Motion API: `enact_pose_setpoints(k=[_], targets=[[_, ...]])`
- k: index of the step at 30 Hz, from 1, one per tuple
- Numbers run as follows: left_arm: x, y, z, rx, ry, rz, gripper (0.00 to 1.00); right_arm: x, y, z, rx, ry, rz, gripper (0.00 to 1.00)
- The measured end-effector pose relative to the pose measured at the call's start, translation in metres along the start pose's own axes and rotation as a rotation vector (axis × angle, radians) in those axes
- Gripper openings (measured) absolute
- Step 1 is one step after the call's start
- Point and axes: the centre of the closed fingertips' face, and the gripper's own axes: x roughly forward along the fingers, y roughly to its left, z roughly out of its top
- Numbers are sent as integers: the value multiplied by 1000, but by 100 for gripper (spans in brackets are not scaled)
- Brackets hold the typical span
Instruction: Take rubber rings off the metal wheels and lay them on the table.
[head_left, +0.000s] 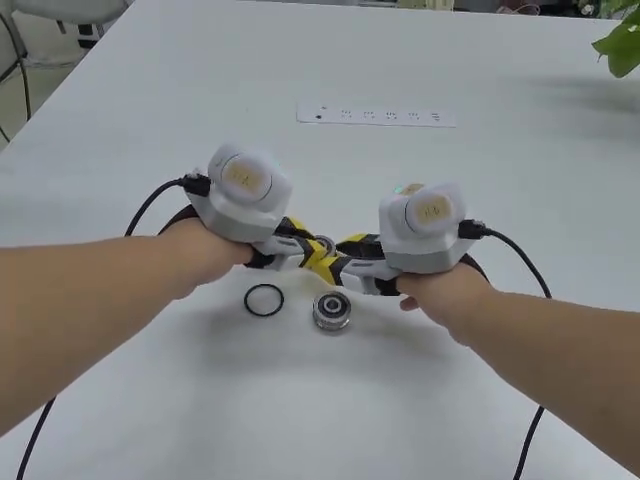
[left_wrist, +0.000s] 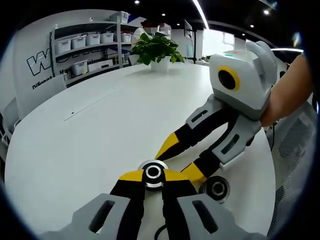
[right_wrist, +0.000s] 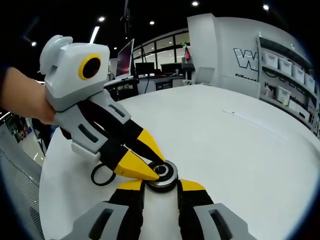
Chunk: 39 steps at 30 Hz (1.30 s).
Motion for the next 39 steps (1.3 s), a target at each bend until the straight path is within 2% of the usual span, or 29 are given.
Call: enact_pose_setpoints(k=[13,25,37,39], targets=[[1,1,0,-8,2,4,7,-3,-2,-2,-1,3,1,17],[1,1,0,-11,2,8,7,-5,-2,-3,31,4,-7,14],[1,1,-1,-14,1,11,7,-6,-2,-4,104,-7,-14,11],[1,1,-1,-15,0,13,7,-6,-1,-4,110,-6,-11,8]])
